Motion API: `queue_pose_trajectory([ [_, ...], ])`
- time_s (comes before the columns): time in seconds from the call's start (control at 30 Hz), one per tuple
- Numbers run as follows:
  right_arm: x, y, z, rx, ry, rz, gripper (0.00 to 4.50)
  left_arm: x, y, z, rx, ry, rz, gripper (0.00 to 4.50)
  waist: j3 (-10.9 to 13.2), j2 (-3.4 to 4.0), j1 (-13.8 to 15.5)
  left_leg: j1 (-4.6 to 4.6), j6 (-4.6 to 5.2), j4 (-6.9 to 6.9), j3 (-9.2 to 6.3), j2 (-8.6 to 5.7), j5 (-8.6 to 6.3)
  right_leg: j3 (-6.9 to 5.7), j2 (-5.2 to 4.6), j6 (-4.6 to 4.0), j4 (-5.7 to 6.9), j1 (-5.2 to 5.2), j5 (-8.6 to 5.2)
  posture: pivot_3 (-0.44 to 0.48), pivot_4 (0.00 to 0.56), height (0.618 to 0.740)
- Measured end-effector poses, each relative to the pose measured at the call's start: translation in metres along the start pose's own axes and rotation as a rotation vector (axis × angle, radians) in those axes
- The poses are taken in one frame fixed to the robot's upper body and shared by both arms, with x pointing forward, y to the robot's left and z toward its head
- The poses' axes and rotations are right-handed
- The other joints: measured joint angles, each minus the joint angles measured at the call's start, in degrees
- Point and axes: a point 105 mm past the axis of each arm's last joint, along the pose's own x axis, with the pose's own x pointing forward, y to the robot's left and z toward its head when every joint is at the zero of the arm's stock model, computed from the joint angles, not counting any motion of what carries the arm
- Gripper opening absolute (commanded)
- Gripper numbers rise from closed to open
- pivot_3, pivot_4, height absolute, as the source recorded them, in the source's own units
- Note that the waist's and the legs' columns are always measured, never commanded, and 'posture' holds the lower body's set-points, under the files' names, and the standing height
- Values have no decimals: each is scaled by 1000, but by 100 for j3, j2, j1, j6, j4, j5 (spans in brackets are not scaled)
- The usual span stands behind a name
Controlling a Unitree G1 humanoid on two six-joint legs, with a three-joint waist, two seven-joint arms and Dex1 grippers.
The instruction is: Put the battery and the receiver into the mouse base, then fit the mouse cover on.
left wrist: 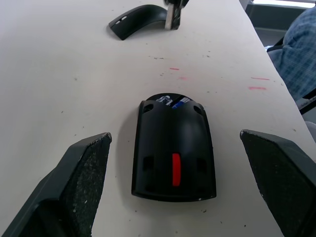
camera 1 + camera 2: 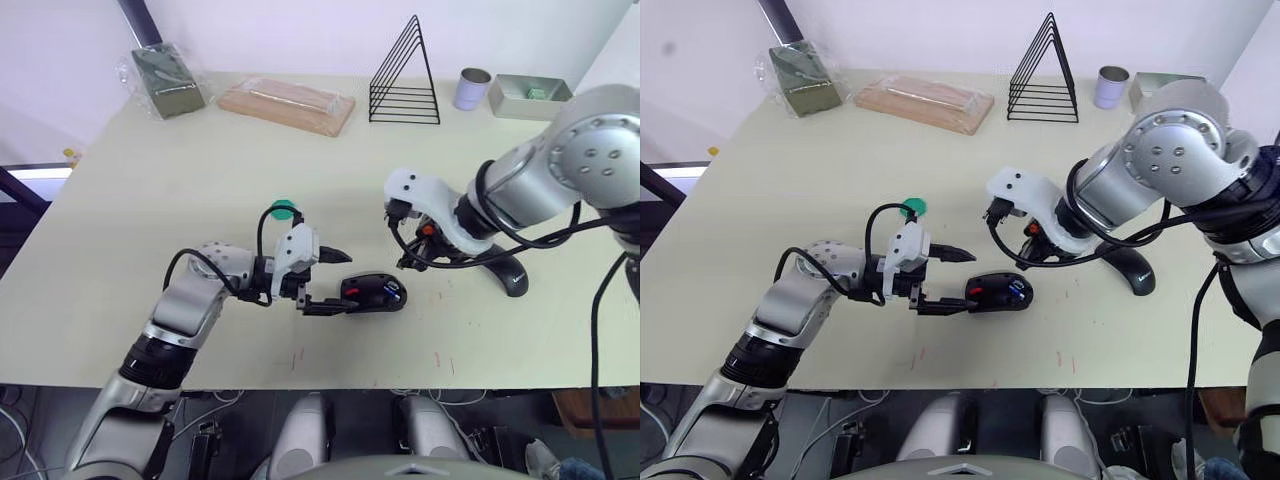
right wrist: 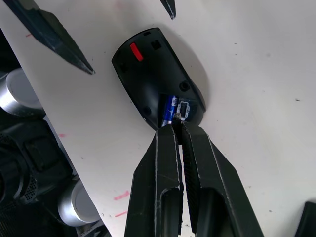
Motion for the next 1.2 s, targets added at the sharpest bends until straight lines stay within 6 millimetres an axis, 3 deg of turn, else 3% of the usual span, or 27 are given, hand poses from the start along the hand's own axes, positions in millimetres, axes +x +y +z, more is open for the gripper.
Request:
queue_pose_trajectory([
  [0.67, 15, -4, 0, 10, 25, -2, 0, 30, 0, 4, 67, 99, -35, 4443, 0, 0, -5, -2, 0, -1, -5, -3, 0, -8, 1, 1, 2, 1, 1, 0, 150, 740],
  [1.2, 21, -1, -7, 30, 36, 17, 0, 48, -2, -7, 105, 192, -33, 4443, -1, 0, 1, -2, 1, -1, -5, -2, 0, -6, 31, 3, 4, 1, 2, 0, 150, 740],
])
